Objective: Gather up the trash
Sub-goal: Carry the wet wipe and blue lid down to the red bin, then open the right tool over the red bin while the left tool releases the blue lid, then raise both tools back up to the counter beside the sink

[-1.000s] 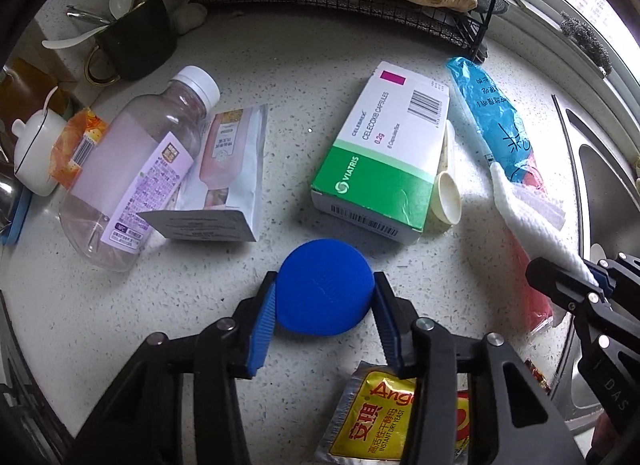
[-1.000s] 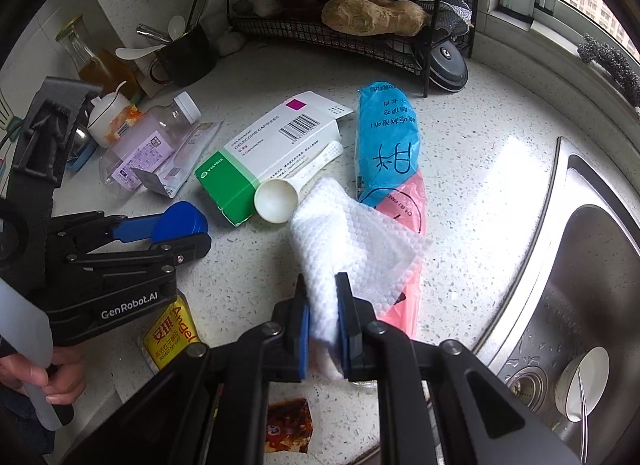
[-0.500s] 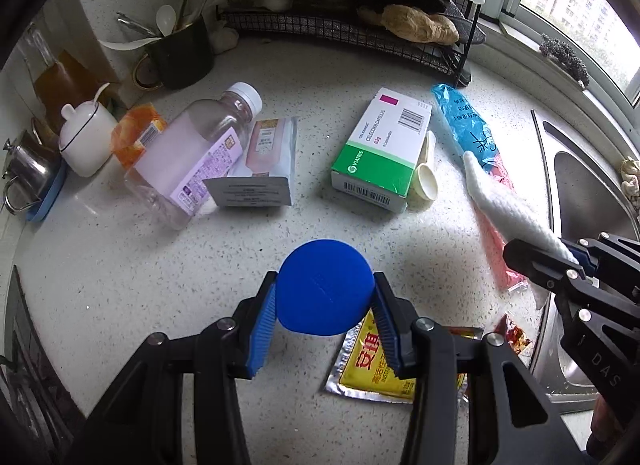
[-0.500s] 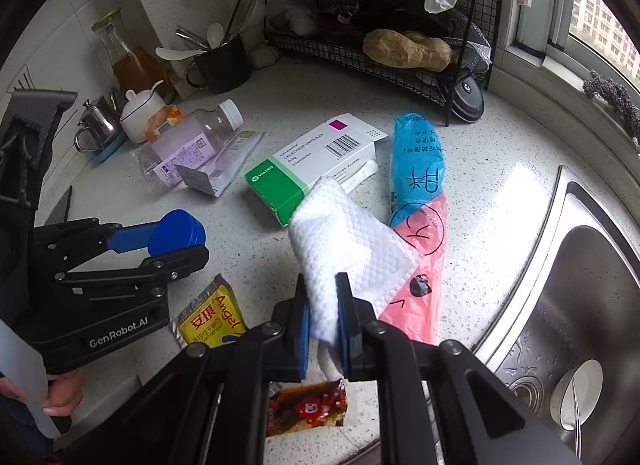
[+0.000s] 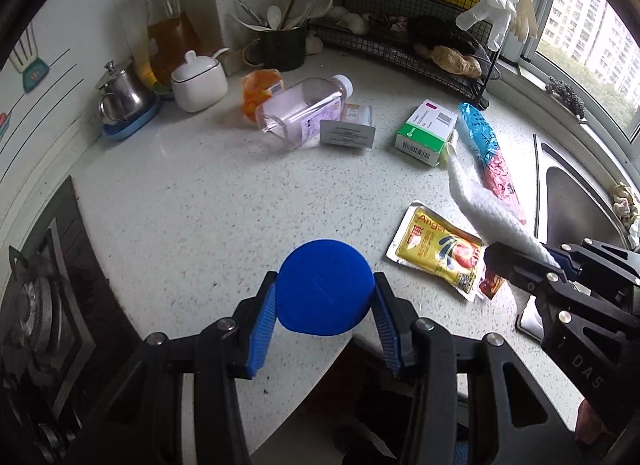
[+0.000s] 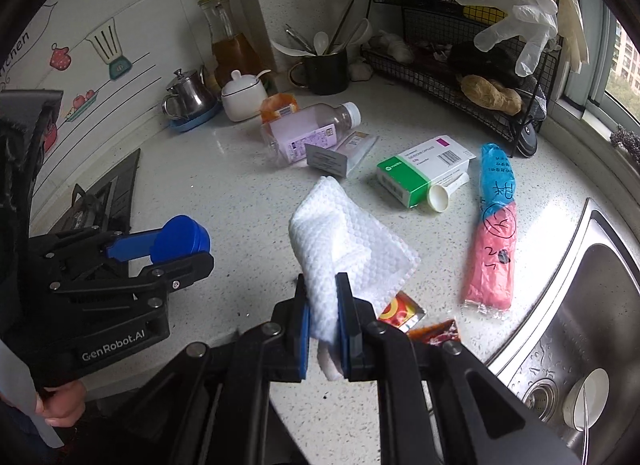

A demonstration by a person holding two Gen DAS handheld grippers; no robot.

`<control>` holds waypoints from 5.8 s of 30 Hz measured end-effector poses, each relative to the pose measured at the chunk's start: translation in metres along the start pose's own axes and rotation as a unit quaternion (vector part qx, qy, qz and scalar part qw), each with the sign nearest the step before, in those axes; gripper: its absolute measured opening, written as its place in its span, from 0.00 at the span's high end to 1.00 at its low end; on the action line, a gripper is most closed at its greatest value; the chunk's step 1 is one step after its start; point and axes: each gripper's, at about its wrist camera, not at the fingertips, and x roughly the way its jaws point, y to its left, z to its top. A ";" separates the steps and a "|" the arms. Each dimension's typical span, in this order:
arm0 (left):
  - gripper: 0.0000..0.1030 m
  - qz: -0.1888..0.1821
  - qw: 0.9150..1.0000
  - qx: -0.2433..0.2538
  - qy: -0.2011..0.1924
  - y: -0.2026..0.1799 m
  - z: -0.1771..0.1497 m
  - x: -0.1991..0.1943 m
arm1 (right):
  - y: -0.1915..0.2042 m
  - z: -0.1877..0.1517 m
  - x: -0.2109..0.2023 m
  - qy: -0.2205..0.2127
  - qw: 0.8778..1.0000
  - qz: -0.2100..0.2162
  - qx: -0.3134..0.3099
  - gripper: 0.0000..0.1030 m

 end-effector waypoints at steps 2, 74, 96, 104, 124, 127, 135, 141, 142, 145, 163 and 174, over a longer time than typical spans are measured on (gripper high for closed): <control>0.58 0.004 1.000 -0.012 -0.001 0.009 -0.018 -0.012 | 0.015 -0.009 -0.005 0.000 1.000 0.005 -0.010 0.90; 0.59 0.071 0.978 -0.134 0.144 0.063 -0.377 0.306 | 0.044 -0.342 0.358 0.234 0.952 0.105 -0.165 0.26; 0.49 0.013 0.989 -0.064 0.132 0.026 -0.347 0.332 | 0.001 -0.334 0.350 0.181 0.979 -0.010 -0.092 0.20; 0.21 0.013 0.990 -0.073 0.116 0.030 -0.340 0.323 | 0.004 -0.322 0.340 0.172 0.981 -0.001 -0.085 0.20; 0.21 0.033 0.982 -0.153 0.105 0.055 -0.332 0.097 | 0.094 -0.267 0.147 0.148 0.975 0.019 -0.163 0.20; 0.21 0.040 0.984 -0.153 0.083 0.060 -0.316 0.047 | 0.112 -0.247 0.108 0.126 0.978 0.022 -0.167 0.20; 0.20 0.073 0.985 -0.156 0.015 0.084 -0.269 -0.053 | 0.141 -0.184 0.027 0.046 0.987 0.002 -0.156 0.20; 0.20 0.083 0.985 -0.147 -0.021 0.090 -0.237 -0.098 | 0.148 -0.151 -0.009 0.010 0.988 -0.017 -0.154 0.20; 0.20 0.083 0.986 -0.141 -0.025 0.090 -0.232 -0.106 | 0.148 -0.147 -0.016 0.004 0.988 -0.021 -0.154 0.20; 0.20 0.082 0.989 -0.121 -0.033 0.084 -0.221 -0.118 | 0.144 -0.137 -0.030 -0.008 0.989 -0.034 -0.147 0.20; 0.20 -0.001 0.998 -0.054 -0.034 0.050 -0.132 -0.093 | 0.095 -0.087 -0.056 -0.023 0.990 -0.126 -0.066 0.19; 0.20 -0.030 0.999 0.005 -0.027 0.005 -0.053 -0.038 | 0.031 -0.048 -0.032 -0.014 0.987 -0.162 -0.011 0.19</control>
